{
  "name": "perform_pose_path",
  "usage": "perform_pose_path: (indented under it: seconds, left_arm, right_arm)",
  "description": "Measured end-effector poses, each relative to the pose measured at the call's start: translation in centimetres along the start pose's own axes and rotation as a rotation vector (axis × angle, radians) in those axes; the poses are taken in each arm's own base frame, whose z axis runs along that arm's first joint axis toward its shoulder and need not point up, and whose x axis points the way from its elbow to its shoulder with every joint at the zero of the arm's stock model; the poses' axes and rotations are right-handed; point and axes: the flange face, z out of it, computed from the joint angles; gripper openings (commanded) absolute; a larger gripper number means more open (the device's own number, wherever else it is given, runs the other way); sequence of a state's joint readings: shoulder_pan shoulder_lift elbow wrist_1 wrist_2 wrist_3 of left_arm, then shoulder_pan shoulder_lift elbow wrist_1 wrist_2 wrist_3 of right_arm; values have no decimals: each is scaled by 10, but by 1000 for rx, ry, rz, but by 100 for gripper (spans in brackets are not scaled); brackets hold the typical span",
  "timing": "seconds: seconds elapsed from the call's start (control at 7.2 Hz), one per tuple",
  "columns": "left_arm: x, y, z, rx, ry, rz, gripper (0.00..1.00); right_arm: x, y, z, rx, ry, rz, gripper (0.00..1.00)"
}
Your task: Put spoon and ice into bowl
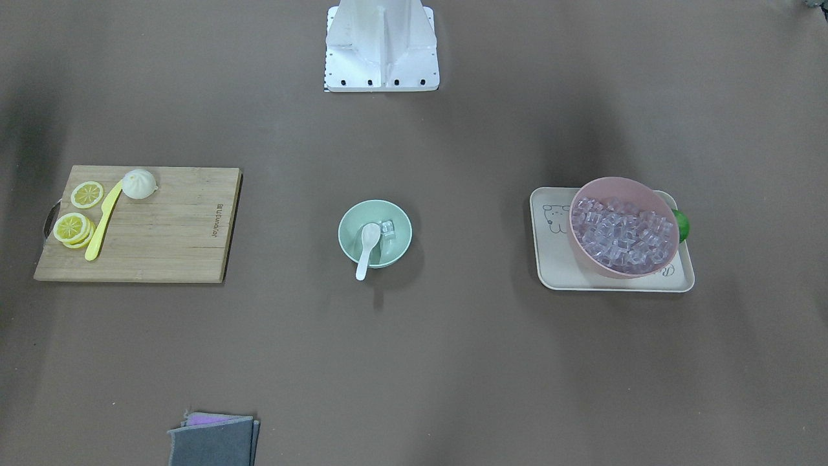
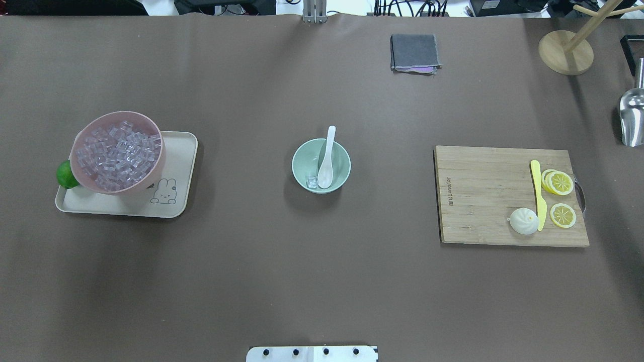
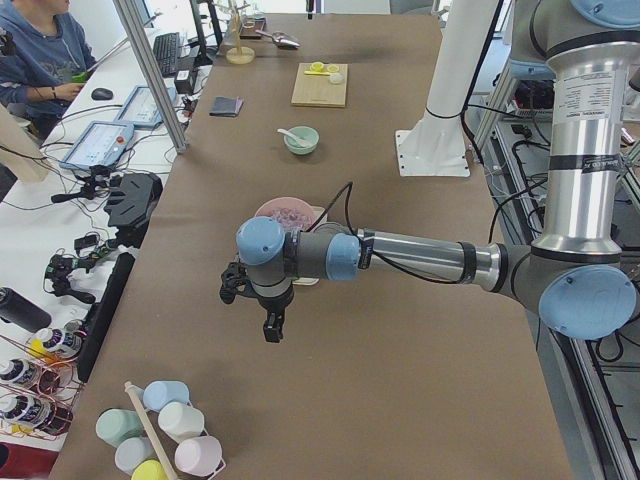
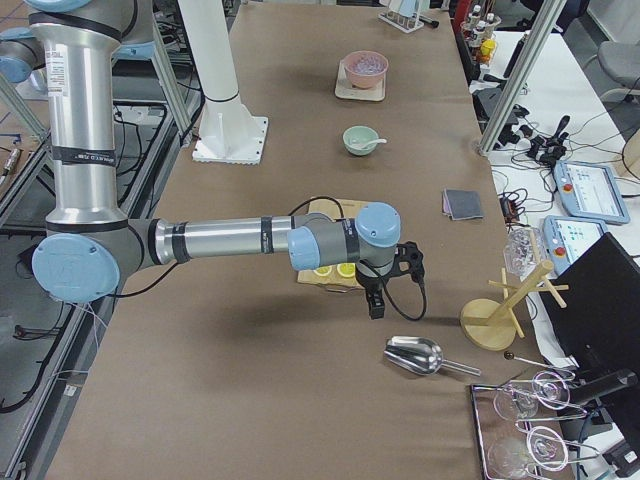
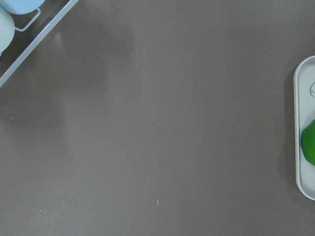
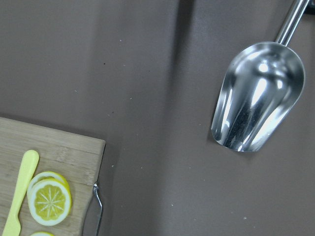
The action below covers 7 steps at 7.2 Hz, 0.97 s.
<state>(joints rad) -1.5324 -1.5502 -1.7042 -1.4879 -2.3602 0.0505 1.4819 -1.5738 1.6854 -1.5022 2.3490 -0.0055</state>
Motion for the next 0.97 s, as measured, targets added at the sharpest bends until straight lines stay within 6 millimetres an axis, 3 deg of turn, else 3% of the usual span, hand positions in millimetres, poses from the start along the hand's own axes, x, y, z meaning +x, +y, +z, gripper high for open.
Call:
perform_pose_path:
  seconds: [0.42,0.97]
  left_arm:
    - [-2,-1,1,-1,1,-1,98]
    - [-11,6,8,-16,3,-21,98]
  right_arm:
    - [11,1,-11,-19,24,-39,100]
    - [17,5,-11,-23,33,-37,100]
